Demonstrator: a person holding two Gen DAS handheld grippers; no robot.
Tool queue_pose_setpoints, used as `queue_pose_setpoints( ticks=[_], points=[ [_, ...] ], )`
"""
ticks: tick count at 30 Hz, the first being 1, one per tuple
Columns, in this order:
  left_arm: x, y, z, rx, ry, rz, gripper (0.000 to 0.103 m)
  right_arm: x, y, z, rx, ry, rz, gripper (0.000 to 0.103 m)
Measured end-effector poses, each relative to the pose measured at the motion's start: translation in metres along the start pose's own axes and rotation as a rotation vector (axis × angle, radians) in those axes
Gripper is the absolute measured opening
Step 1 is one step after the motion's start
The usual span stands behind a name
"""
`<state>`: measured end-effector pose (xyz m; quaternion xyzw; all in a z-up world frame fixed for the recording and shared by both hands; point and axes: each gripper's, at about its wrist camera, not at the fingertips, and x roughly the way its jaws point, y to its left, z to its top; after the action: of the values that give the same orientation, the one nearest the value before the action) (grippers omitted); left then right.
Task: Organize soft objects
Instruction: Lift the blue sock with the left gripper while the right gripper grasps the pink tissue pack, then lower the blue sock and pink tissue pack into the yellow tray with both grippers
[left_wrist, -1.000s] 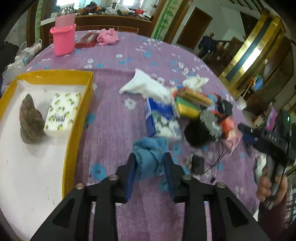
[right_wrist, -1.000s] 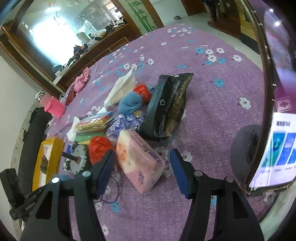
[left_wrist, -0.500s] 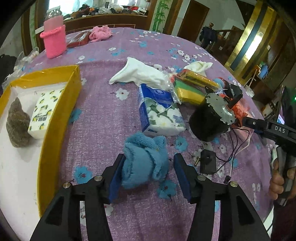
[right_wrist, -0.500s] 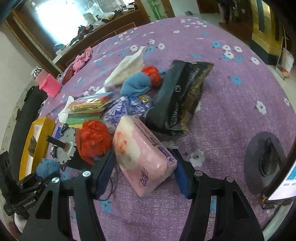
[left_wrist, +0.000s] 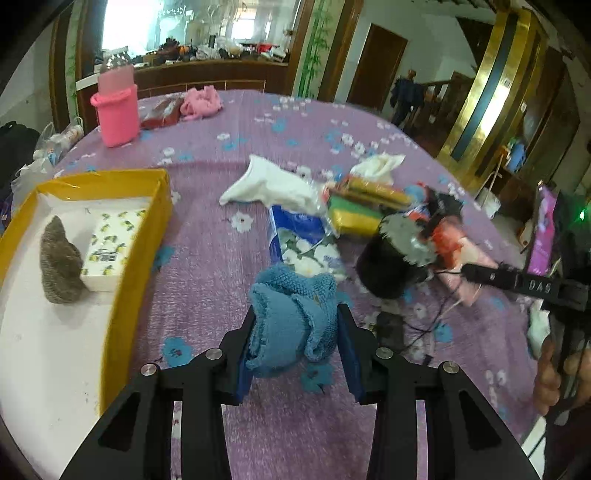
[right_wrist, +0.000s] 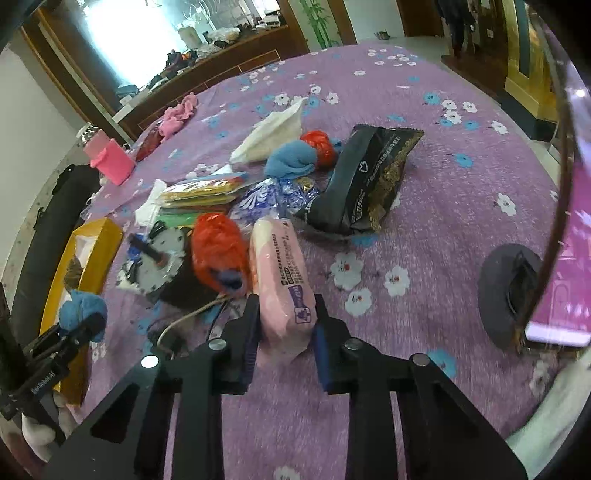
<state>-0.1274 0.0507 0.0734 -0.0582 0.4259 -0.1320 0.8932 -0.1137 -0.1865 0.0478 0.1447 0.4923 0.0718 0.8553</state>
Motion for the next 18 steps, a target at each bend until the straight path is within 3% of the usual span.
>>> queue_pose_setpoints(
  ticks=[12,18],
  points=[
    [-0.062,0.021,-0.025,-0.047,-0.059,-0.039,0.038,-0.068,0.045,-0.025,-0.087,-0.168,-0.064,0.023],
    [-0.093,0.046,-0.036,-0.100,-0.096,-0.036,0.038,-0.084,0.098,-0.027,-0.185,-0.208,0.024,0.023]
  ],
)
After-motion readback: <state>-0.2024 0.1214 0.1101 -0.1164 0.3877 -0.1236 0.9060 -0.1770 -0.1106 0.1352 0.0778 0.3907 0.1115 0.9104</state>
